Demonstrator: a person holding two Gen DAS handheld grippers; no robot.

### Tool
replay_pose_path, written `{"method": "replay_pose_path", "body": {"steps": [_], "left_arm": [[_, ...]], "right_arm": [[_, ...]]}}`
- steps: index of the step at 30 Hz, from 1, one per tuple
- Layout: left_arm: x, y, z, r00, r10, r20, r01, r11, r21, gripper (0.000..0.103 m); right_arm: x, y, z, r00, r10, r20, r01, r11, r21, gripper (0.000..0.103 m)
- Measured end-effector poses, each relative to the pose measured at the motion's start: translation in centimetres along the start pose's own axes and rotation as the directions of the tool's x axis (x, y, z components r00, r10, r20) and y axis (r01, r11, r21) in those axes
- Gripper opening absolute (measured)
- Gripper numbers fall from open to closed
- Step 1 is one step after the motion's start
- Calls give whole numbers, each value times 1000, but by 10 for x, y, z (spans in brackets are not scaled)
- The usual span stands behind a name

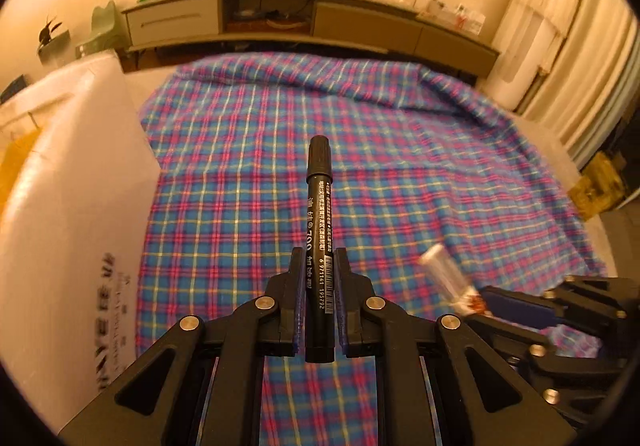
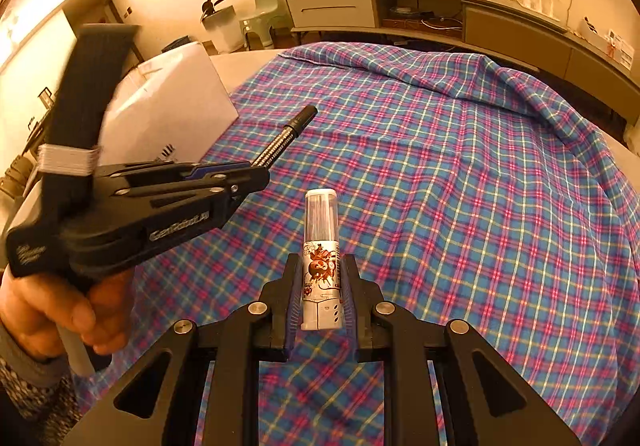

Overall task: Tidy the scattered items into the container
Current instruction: 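Carry the black marker in the left tool while the right tool carries the glue tube over the box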

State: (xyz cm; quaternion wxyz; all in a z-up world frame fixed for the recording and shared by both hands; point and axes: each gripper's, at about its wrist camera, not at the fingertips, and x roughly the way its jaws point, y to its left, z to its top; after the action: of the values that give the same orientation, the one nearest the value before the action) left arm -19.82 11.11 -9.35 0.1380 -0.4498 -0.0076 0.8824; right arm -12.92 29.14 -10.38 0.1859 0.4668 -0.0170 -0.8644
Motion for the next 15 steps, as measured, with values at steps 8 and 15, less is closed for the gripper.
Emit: {"method": "replay_pose_path", "body": {"steps": [8, 15], "left_arm": [[-55, 3, -1, 994, -60, 90, 59, 998, 14, 13], [-88, 10, -9, 985, -111, 130, 112, 994, 5, 13]], "right_arm": [[-32, 24, -17, 998, 9, 69, -14, 997, 71, 21], [-59, 44, -44, 991, -5, 135, -14, 991, 136, 20]]}}
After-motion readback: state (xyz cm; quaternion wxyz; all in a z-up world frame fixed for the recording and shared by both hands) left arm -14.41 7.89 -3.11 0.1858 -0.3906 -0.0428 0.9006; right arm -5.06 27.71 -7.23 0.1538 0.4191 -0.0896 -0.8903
